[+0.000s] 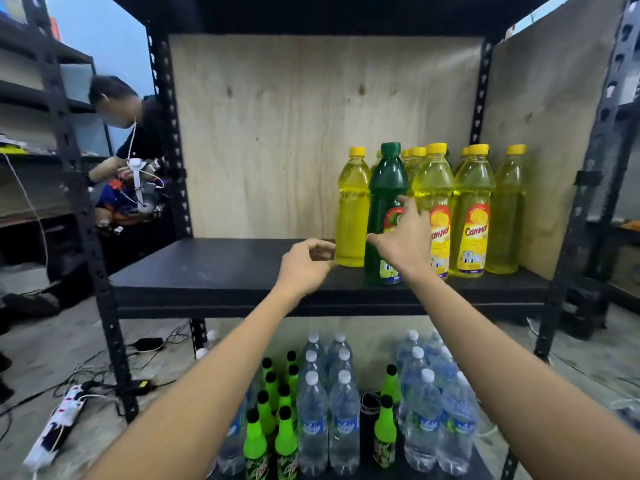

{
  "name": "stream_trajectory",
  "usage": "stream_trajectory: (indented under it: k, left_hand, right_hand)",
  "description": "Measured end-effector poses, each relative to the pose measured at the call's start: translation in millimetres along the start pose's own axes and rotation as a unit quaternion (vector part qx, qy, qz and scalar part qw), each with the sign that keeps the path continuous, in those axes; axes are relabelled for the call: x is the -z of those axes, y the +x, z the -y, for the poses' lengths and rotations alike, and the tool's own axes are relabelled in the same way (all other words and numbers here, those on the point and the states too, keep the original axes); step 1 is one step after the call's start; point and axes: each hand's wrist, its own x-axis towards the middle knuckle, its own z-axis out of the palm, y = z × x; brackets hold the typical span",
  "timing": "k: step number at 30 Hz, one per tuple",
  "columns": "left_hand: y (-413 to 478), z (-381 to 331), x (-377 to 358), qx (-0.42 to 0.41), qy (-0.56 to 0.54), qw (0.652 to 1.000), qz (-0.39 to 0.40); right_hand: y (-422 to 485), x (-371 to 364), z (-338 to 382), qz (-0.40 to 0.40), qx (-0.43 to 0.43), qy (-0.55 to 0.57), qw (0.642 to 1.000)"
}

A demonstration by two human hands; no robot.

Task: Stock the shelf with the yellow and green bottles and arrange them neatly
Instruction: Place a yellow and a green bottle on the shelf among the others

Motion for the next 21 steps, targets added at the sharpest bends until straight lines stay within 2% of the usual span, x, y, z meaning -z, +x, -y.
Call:
stream_trajectory:
  k: [4, 7, 11, 15, 17, 21]
  left_hand:
    - [-23, 12, -3, -0.011, 0.058, 0.998, 0.036]
    - [-17, 10, 0, -0.008, 0.054, 0.998, 0.024]
    - [14, 3, -9, 0.019, 0.001, 0.999, 0.045]
    - [45, -11, -48, 0.013, 0.032, 0.994, 0.103]
    - [53, -19, -70, -0.006, 0.046, 0.994, 0.101]
    - [63, -26, -86, -0.034, 0.045, 0.995, 0.076]
  right_hand:
    - [-15, -6, -15, 0.033, -0.017, -0.039, 0.999]
    - [-10, -5, -23, 0.019, 0.004, -0.048, 0.999]
    - [18, 1, -18, -0.05, 0.089, -0.03, 0.994]
    - [62, 6, 1, -0.134, 0.153, -0.034, 0.979]
    - [83, 8, 10, -0.116, 0.156, -0.03, 0.98]
    - [109, 18, 27, -0.001, 0.152, -0.053, 0.987]
